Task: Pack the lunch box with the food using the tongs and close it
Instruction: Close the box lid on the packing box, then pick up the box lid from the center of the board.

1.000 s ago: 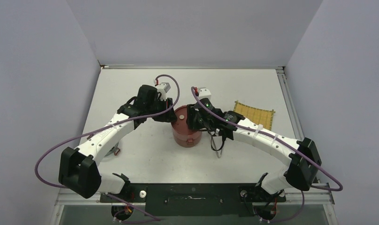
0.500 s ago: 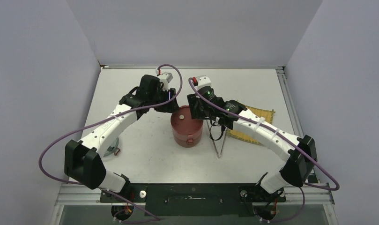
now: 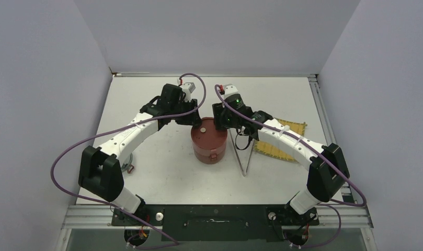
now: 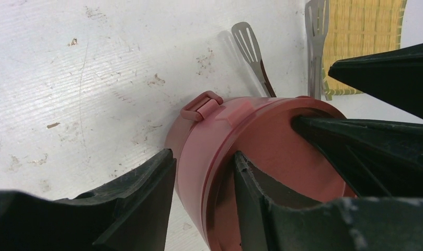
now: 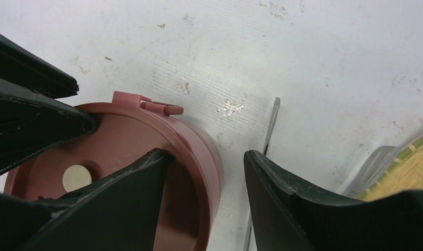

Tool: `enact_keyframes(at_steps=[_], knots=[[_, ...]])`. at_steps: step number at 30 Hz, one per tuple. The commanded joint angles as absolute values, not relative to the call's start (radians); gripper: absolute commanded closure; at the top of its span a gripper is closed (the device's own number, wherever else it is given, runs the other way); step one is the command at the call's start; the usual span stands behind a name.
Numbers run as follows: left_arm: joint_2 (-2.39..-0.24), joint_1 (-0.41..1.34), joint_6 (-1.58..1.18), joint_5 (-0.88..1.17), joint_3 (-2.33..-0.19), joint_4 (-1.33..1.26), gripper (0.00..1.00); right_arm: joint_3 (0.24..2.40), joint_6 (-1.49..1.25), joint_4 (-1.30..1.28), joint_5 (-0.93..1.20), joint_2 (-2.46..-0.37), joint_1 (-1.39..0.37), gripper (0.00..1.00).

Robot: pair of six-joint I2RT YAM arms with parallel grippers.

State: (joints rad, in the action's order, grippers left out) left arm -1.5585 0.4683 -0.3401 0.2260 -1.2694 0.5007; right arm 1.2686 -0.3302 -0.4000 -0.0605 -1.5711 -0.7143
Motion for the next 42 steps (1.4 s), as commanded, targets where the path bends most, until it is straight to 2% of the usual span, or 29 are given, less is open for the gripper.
enact_keyframes(at_steps=[1, 6, 10, 13, 16, 22, 25, 26, 32, 33, 34, 38, 41, 42], knots=[[-1.58, 0.46, -0.319, 0.136, -1.176, 0.551, 0.59, 1.17, -0.348, -0.432, -0.02, -1.585, -0.719, 0.45], [-1.581, 0.463, -0.316, 0.136, -1.129, 0.568, 0.61, 1.109, -0.377, -0.431, -0.026, -1.557, -0.719, 0.46], [-1.55, 0.463, -0.326, 0.143, -1.158, 0.551, 0.6, 1.142, -0.381, -0.447, -0.036, -1.524, -0.719, 0.46], [-1.507, 0.463, -0.331, 0.134, -1.205, 0.562, 0.52, 1.186, -0.38, -0.455, -0.044, -1.488, -0.719, 0.44], [-1.449, 0.46, -0.334, 0.08, -1.259, 0.585, 0.4, 1.212, -0.373, -0.441, -0.049, -1.446, -0.719, 0.39], [-1.336, 0.441, -0.342, -0.068, -1.315, 0.663, 0.2, 1.207, -0.343, -0.392, -0.092, -1.335, -0.718, 0.23], [-1.279, 0.404, -0.345, -0.129, -1.28, 0.704, 0.06, 1.174, -0.326, -0.364, -0.124, -1.259, -0.71, 0.17], [-1.266, 0.382, -0.355, -0.142, -1.259, 0.719, 0.04, 1.157, -0.321, -0.351, -0.134, -1.233, -0.704, 0.15], [-1.171, 0.121, -0.499, -0.066, -1.037, 0.754, 0.03, 1.05, -0.314, -0.301, -0.141, -1.095, -0.612, 0.07], [-1.147, 0.077, -0.524, -0.046, -0.989, 0.73, 0.0, 1.04, -0.314, -0.301, -0.136, -1.084, -0.593, 0.07], [-1.119, 0.033, -0.538, -0.041, -0.946, 0.707, 0.03, 1.032, -0.315, -0.303, -0.129, -1.072, -0.576, 0.06], [-1.075, -0.128, -0.543, -0.101, -0.825, 0.665, 0.04, 0.974, -0.33, -0.282, -0.075, -1.029, -0.508, 0.05], [-1.101, -0.17, -0.526, -0.133, -0.798, 0.652, 0.0, 0.937, -0.341, -0.262, -0.013, -1.011, -0.454, 0.05], [-1.115, -0.172, -0.521, -0.142, -0.798, 0.652, 0.06, 0.928, -0.344, -0.257, 0.016, -1.008, -0.435, 0.05]])
